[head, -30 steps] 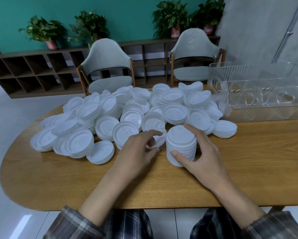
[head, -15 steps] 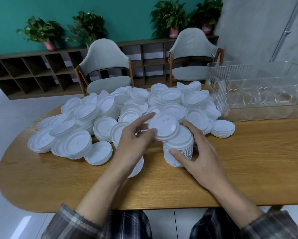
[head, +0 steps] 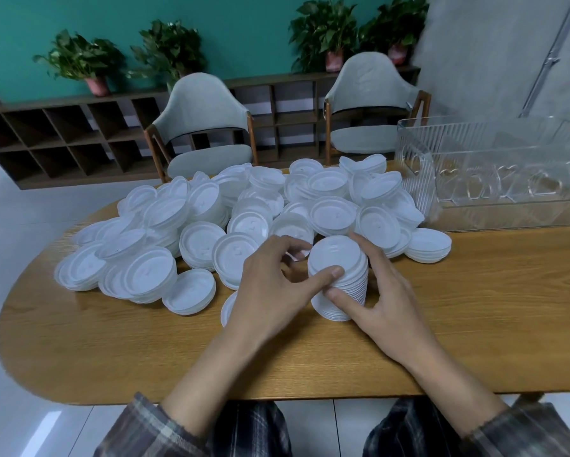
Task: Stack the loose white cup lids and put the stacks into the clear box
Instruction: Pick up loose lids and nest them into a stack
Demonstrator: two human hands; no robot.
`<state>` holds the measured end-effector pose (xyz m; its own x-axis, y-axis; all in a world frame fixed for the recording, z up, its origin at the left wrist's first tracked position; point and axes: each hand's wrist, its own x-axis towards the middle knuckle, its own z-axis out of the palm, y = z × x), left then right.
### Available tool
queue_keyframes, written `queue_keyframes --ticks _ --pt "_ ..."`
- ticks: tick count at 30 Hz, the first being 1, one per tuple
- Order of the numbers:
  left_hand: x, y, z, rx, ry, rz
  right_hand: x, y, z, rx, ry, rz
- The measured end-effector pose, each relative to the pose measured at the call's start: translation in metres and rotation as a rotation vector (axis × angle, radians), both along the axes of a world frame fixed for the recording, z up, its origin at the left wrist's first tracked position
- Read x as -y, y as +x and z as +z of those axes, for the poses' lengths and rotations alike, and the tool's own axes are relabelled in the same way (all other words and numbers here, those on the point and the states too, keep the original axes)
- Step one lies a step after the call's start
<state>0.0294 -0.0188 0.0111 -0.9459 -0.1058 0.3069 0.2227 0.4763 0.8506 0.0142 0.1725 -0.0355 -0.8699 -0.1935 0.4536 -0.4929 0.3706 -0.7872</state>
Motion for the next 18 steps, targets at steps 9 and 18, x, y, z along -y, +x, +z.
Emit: queue_keyframes --ticks 9,18 --pt "0.0031 -0.0013 0.0012 -0.032 -0.025 -0.122 -0.0012 -0.0001 -0.0023 0.031 0.010 0.060" --pt "0.0004 -0.0032 -0.0067 -0.050 -0.069 -0.114 0.0000 -0.0003 -0.0053 0.016 0.015 0.034"
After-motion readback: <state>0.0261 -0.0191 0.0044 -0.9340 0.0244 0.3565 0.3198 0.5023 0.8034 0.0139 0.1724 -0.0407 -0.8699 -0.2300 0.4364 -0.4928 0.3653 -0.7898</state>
